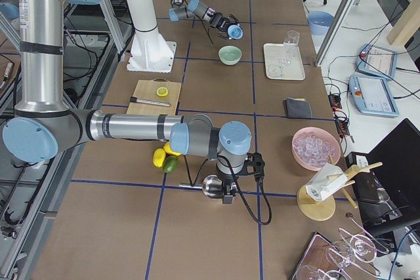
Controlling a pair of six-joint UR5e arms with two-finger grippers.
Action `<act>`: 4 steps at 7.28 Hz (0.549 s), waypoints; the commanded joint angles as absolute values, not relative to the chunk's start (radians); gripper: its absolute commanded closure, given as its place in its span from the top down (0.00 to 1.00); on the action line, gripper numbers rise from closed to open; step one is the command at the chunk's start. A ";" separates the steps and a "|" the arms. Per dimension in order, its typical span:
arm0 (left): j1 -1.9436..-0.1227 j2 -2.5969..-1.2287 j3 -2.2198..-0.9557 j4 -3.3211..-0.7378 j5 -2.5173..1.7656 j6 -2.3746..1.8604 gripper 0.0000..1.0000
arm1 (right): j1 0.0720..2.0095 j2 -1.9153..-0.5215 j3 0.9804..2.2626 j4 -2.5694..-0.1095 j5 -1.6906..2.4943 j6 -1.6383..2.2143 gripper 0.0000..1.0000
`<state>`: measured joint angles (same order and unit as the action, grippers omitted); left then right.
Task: Pour ice into bowl
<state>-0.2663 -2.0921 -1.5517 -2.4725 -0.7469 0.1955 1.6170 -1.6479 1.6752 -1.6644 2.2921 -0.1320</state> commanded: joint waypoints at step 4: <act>-0.278 -2.105 -1.545 -2.444 -0.726 0.587 0.00 | 1.643 -1.649 1.675 -1.664 2.289 -0.132 1.00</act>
<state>-0.2755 -2.1017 -1.5462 -2.4597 -0.7387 0.5136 1.6365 -1.6490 1.6751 -1.6644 2.2893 -0.1313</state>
